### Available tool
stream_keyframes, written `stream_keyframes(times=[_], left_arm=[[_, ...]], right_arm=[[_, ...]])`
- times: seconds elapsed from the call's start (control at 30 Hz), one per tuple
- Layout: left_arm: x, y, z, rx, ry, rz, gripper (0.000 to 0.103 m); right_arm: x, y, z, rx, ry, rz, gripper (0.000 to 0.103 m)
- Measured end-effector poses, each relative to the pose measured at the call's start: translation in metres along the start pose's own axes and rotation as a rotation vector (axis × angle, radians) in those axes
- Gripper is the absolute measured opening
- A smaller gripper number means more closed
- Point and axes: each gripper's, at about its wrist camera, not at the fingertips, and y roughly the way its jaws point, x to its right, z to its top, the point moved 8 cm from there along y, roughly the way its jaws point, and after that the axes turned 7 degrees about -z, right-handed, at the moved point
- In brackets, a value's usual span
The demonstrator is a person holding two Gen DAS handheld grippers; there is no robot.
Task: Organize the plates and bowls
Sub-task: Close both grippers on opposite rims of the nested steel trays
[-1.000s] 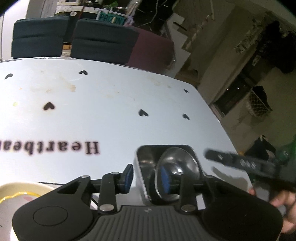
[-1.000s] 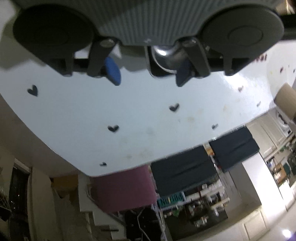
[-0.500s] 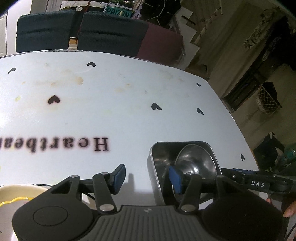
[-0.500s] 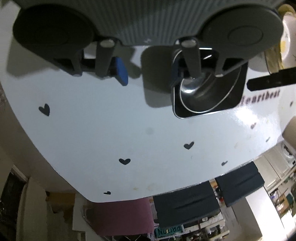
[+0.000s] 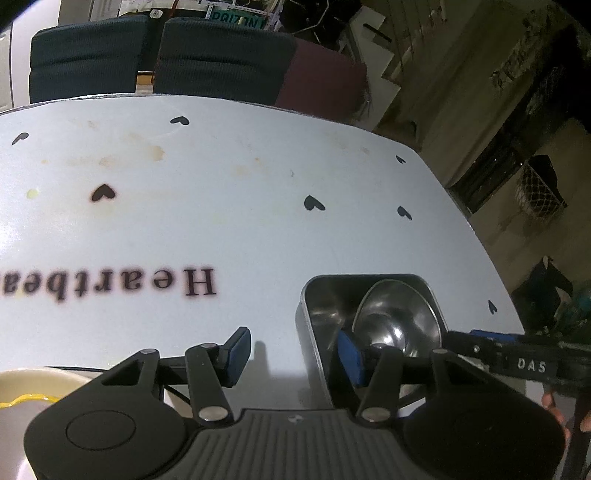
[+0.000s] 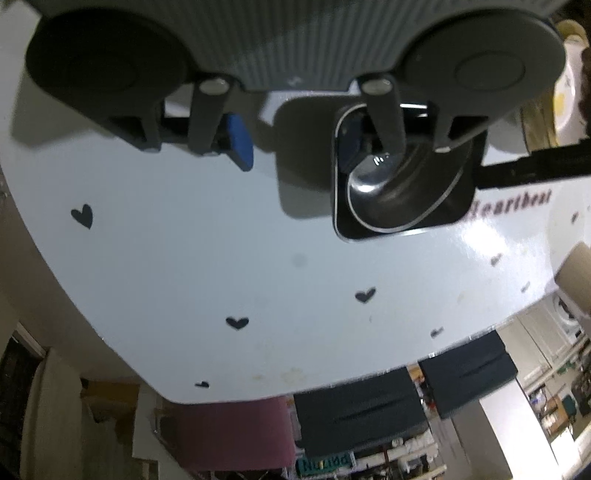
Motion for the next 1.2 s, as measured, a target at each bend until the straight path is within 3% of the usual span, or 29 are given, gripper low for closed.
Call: stream_keyframes(times=[0.33,0.47,0.53,0.67,0.73,0.83,1.2], left_arm=[[-0.002,0.005,-0.003,-0.022,0.005,0.011,0.052],[-0.001,0.006,-0.003,-0.026,0.008,0.011,0.051],[-0.001,0.007,-0.004,-0.031,0.009,0.004,0.048],[0.002,0.009,-0.005,-0.049,0.006,-0.031,0.026],[0.004,0.008,-0.006,-0.048,0.004,-0.047,0.019],[0.007,0.008,-0.006,-0.049,0.000,-0.062,0.014],[0.006,0.008,-0.005,-0.052,-0.045,-0.092,0.010]], right_arm=[[-0.012,0.017,0.002,-0.011,-0.037,0.003,0.058],[-0.009,0.012,0.008,0.023,-0.010,0.012,0.058],[-0.005,0.011,0.012,0.037,0.011,0.020,0.051],[-0.010,0.013,0.013,0.026,0.008,0.069,0.033],[-0.013,0.013,0.014,0.024,-0.001,0.086,0.019],[-0.020,0.010,0.013,0.027,-0.017,0.096,0.007],[-0.025,0.011,0.006,0.045,-0.062,0.082,0.005]])
